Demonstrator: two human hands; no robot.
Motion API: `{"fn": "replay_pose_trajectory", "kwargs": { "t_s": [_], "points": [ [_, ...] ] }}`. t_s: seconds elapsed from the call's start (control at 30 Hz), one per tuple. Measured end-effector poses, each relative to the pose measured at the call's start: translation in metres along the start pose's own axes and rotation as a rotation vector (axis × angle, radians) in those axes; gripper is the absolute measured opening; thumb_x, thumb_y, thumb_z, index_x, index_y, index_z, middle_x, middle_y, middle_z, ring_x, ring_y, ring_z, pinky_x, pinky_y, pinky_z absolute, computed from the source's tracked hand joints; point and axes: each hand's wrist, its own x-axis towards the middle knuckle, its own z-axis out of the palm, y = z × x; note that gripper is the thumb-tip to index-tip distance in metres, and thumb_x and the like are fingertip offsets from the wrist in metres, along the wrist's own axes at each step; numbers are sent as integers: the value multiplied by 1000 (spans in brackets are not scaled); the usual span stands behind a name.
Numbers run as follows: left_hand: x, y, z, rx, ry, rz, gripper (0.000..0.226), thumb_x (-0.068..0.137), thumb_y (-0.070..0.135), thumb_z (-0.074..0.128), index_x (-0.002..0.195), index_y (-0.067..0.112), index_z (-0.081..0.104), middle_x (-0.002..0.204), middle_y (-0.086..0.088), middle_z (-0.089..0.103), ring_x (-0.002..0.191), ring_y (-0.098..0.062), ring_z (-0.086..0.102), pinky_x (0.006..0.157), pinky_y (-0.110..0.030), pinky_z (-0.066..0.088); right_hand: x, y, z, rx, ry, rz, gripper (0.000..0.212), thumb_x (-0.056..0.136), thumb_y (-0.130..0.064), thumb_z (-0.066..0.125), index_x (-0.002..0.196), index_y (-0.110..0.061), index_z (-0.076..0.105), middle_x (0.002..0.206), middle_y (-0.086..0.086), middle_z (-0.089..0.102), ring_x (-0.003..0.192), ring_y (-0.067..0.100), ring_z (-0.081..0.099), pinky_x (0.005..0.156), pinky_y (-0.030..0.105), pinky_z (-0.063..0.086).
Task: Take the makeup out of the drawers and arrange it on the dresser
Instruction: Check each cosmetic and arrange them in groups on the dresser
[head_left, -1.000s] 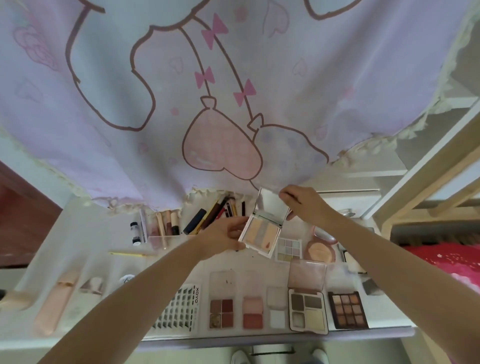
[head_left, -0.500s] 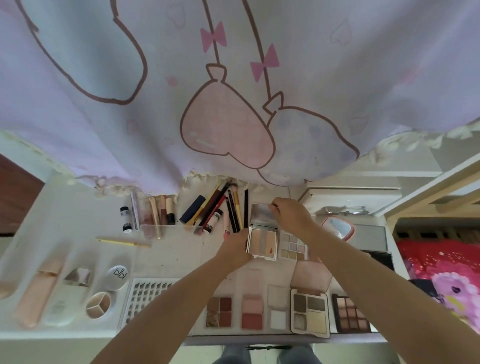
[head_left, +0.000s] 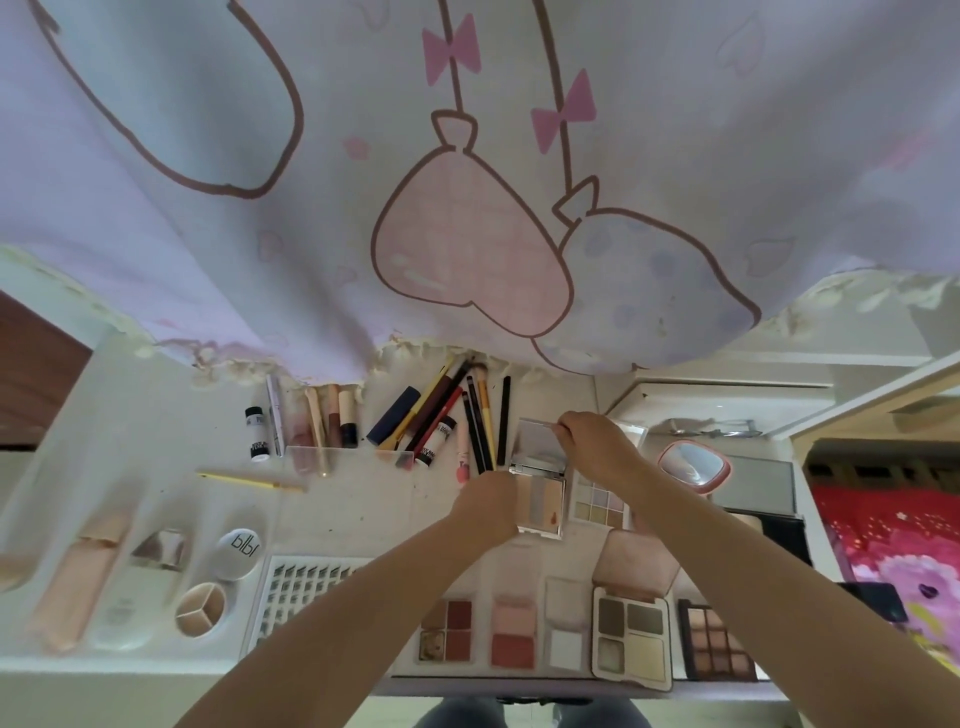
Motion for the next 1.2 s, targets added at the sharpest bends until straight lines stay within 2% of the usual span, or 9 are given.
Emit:
{"fn": "replay_pose_trajectory", "kwargs": {
  "t_s": [0.1,0.33,0.43,0.53,0.6,0.8,0.97,1.1,1.2],
  "points": [
    [-2,-1,-3,22,-43,13,26,89,13,49,112,1,51,113,-13,59,107,-26,57,97,-35,46,-1,0,-1,-20,-13,-13,35,98,-21,29,97,1,56,96,20,61,88,30,57,67,29,34],
    [-13,-12,-12,-62,-54,-5,29,92,10,41,117,-1,49,121,-17,54,112,-29,52,97,-34,41,-10,6,-7,-48,-71,-73,33,97,-21,33,92,0,58,91,19,61,84,29,56,67,29,36],
    [-22,-23,-16,-50,65,0,36,93,15,41,128,10,48,131,-9,49,120,-24,47,99,-34,41,-14,7,-12,-140,-50,-111,33,96,-24,33,97,-1,56,90,13,56,88,30,58,66,31,39],
    [-35,-38,-20,-39,257,-39,35,94,18,39,128,18,50,134,-3,48,123,-20,46,101,-32,39,-21,0,-18,-298,92,-192,30,95,-26,34,103,-5,54,99,9,55,88,28,58,61,29,36],
    [-46,-47,-23,-27,375,-83,35,94,19,39,126,21,51,133,0,50,124,-17,44,102,-30,38,-22,-11,-21,-264,153,-289,29,94,-25,35,99,-6,56,97,8,56,87,25,57,60,26,33],
    [-91,-72,-30,-61,625,-277,33,91,17,43,122,16,55,127,-1,55,119,-20,45,97,-28,38,-10,-76,-10,-37,48,-543,28,94,-20,38,94,-3,60,94,11,61,89,24,55,70,28,39],
    [-136,-113,-27,-38,591,-501,35,91,22,44,125,15,51,130,-2,51,122,-22,41,98,-32,37,5,-140,5,90,-126,-550,29,92,-15,40,82,4,60,87,18,65,78,31,60,63,35,44],
    [-165,-158,-28,-53,596,-595,35,91,25,45,124,16,52,129,-1,51,122,-19,42,97,-30,38,18,-187,17,60,-128,-539,31,90,-15,42,61,-8,49,74,14,59,79,33,59,57,27,31],
    [-176,-197,-36,-43,583,-599,36,91,26,45,125,16,50,130,0,49,122,-19,41,97,-29,38,33,-229,27,71,-118,-512,20,88,-17,48,81,-7,63,90,12,65,86,26,59,61,26,35]
  ]
}}
